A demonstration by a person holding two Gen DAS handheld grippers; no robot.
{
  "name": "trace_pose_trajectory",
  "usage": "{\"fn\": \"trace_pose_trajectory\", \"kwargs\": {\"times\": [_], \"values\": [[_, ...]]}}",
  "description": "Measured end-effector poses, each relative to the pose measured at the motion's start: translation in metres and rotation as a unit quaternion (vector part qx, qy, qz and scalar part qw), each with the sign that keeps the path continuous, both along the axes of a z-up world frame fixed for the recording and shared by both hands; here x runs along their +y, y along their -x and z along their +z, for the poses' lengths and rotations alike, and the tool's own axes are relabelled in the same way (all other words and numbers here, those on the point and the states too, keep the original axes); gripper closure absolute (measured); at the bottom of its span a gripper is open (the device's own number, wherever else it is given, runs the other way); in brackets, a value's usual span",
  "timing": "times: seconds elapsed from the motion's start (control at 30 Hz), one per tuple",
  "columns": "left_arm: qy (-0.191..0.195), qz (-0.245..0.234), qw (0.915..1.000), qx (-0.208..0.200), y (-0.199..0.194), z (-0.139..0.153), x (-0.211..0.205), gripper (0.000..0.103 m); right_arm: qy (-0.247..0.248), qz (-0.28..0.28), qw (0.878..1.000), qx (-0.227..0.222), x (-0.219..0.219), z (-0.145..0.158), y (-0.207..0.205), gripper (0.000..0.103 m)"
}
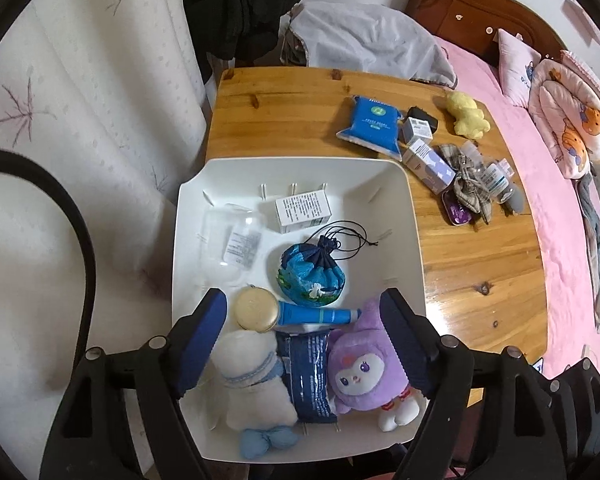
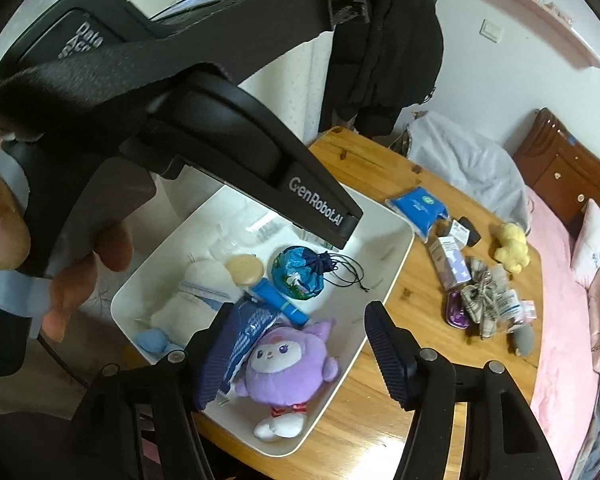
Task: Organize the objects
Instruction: 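Release the packet and the tin into the tray by opening both tools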
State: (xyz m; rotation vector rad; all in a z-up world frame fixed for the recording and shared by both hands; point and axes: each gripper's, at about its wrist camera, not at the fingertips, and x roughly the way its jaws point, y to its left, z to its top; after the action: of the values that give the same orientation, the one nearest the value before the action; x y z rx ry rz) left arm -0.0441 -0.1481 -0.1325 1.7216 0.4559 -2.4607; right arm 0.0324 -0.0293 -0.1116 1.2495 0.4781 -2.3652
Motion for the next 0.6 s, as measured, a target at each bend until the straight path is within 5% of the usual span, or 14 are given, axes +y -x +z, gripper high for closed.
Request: {"fn": "trace_pose_trajectory", "kwargs": {"times": [0.6], "values": [[0.005, -0.015, 0.9993, 0.034, -0.005, 0.028, 0.014, 0.021, 0.000, -0.017, 0.999, 0.045, 0.015, 0.021, -0.009, 0.037]]}}
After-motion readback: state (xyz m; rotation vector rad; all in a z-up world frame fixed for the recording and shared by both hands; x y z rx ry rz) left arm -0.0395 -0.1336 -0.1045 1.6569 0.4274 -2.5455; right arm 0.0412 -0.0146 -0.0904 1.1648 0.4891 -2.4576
